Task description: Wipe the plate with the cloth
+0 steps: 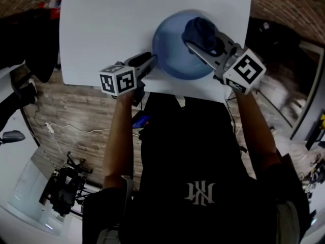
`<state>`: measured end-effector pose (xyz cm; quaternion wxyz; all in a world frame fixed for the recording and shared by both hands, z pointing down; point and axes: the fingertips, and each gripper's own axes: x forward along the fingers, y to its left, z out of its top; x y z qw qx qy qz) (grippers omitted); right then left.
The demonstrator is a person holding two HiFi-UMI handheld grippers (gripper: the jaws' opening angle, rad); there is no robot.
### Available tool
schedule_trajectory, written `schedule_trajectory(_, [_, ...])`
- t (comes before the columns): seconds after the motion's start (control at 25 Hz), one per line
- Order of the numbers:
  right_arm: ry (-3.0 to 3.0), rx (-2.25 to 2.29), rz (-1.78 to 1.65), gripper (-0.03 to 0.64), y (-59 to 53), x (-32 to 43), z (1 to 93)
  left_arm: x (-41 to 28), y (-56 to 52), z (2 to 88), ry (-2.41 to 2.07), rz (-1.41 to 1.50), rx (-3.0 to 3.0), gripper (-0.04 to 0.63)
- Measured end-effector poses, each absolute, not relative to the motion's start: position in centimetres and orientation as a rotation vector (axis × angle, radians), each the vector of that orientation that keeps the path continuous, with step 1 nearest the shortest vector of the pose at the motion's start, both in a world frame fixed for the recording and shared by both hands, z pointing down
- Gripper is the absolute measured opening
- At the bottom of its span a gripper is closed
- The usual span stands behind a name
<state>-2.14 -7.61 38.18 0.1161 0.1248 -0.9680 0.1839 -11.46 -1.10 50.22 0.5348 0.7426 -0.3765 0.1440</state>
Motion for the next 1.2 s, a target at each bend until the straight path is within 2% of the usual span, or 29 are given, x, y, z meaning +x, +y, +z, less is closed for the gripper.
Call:
schedule_trajectory(0.32, [-2.767,0.277,0.528,0.072,-7.2,-4.1,41.1,-11.4,-0.9,51.3,-0.913,0.332,1.709,0.12])
schedule_trajectory(0.76, [-2.697,0.319,0.562,0.072,-7.7,-7.3,44.3,-10.8,-0.6,51.2,-0.935,0.32,1.68,0.066])
schedule_trajectory(1.2, [-2.498,0.319,0.456,0.072,-6.8,-11.6,49.4,-11.6,-0.9,51.2,-1.006,0.301,1.648,0.057])
